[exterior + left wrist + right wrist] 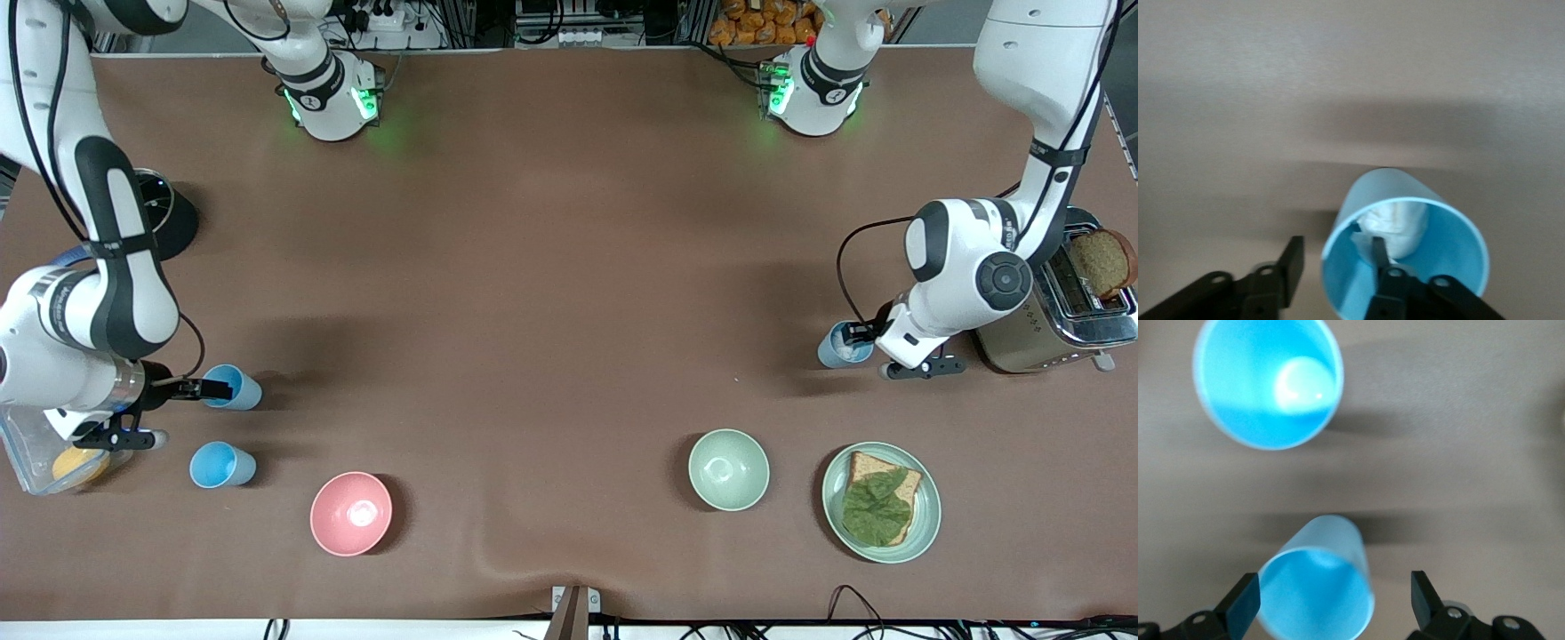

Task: Stack blue cups with both arms
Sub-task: 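Close both grippers around their blue cups and lift them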

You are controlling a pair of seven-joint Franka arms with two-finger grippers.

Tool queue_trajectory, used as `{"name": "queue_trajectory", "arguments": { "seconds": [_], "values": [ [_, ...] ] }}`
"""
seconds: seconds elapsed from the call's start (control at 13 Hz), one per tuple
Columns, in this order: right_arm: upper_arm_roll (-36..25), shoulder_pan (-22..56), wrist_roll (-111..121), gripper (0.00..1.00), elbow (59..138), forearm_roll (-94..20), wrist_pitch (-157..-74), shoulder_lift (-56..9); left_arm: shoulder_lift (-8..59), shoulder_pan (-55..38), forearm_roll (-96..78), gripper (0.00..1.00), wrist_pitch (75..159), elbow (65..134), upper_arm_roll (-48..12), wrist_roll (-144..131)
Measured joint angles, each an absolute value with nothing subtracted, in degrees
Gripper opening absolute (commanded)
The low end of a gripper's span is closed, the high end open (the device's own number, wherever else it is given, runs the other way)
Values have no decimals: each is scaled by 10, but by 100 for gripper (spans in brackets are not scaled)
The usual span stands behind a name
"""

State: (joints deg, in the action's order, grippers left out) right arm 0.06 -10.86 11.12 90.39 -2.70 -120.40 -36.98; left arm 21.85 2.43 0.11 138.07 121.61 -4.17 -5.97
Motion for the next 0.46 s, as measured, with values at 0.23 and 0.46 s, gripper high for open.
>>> {"name": "queue_trajectory", "arguments": {
  "seconds": [0.23, 0.46],
  "values": [
    [1, -113, 119, 100, 900, -27, -1205, -377, 219, 24, -1, 0, 1382, 1212, -62, -66],
    [1, -113, 119, 100, 905, -27, -1199, -384, 219, 24, -3, 0, 1383, 1191, -106, -99]
  ]
}}
